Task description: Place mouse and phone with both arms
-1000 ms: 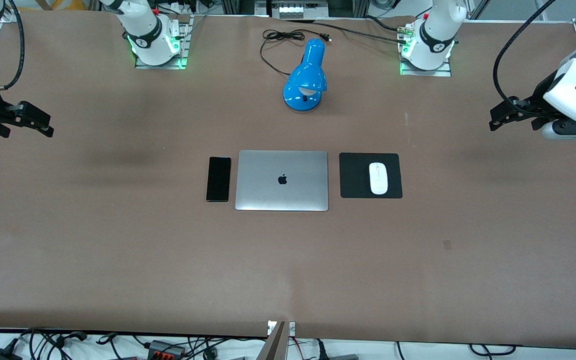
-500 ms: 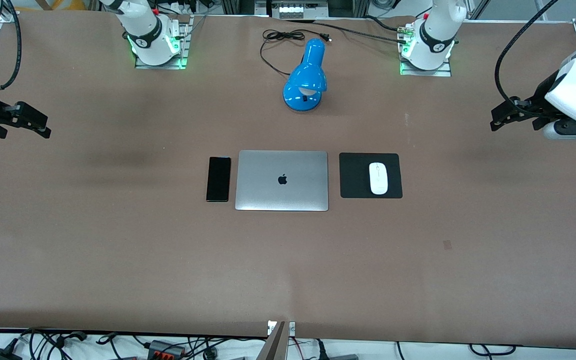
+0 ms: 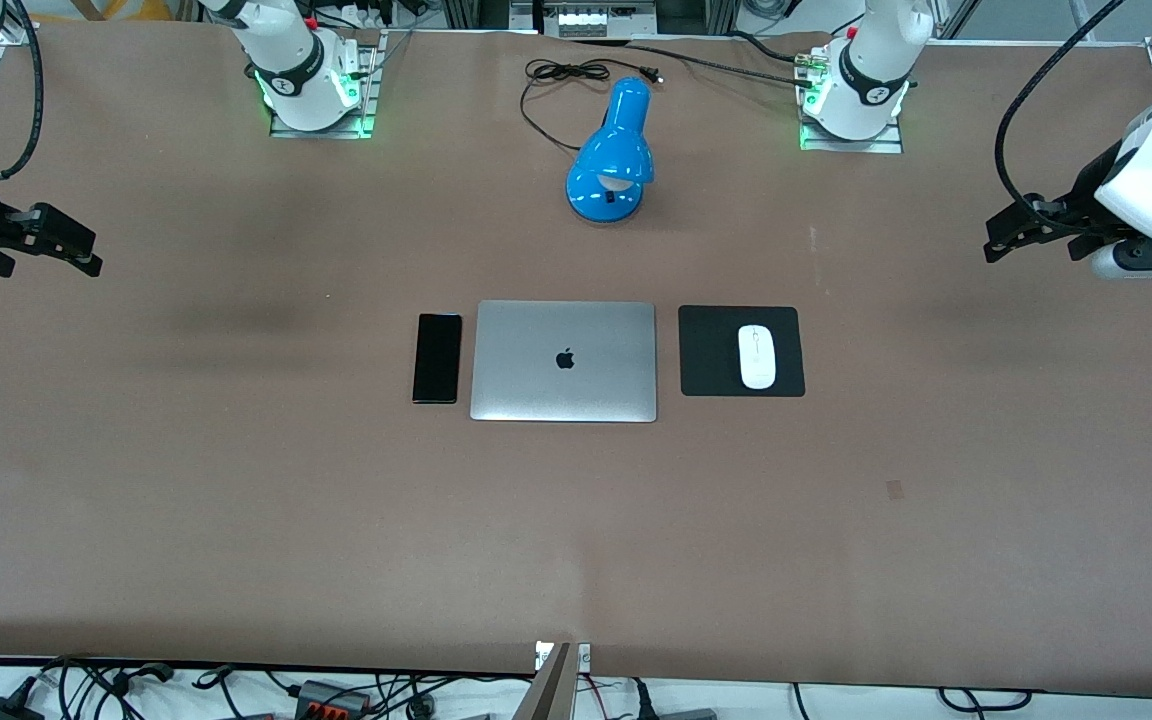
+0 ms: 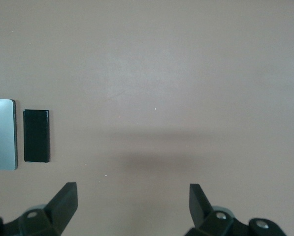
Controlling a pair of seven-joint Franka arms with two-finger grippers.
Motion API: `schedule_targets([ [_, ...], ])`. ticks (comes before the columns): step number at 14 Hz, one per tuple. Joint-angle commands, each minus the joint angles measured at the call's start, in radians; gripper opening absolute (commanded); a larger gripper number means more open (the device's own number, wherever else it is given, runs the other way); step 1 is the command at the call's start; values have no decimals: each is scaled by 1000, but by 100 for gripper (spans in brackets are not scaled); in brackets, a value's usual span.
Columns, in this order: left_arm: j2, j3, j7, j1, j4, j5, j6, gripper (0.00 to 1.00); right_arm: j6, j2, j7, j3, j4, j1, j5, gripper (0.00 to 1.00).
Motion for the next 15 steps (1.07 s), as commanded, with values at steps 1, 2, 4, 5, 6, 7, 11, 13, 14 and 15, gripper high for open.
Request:
schedule_targets([
  [1,0,1,20,2,11,18,-13,100,-6,-16,0,-17,-9,14,4,100],
  [2,0,1,20,2,12,18,-13,100,-18,-18,0,-17,-11,11,4,100],
  [4,0,1,21,4,10,18,-13,100,-28,-19,0,-17,-11,10,4,100],
  [5,0,1,20,4,10,18,-12,100,-31,-21,0,-17,-11,8,4,100],
  [6,0,1,20,2,11,18,-12,100,-31,-19,0,-17,-11,8,4,100],
  [7,0,1,20,2,12,18,-12,100,-31,-21,0,-19,-11,7,5,100],
  [11,0,-2,20,2,12,18,-12,100,-40,-22,0,-17,-8,8,4,100],
  [13,0,-8,14,2,12,20,-12,100,-42,-22,-2,-17,-8,8,4,100],
  [14,1,-10,17,2,13,18,-12,100,-42,-22,-2,-17,-8,8,2,100],
  [15,0,-7,18,2,12,20,-12,100,-42,-22,-2,-17,-8,8,2,100],
])
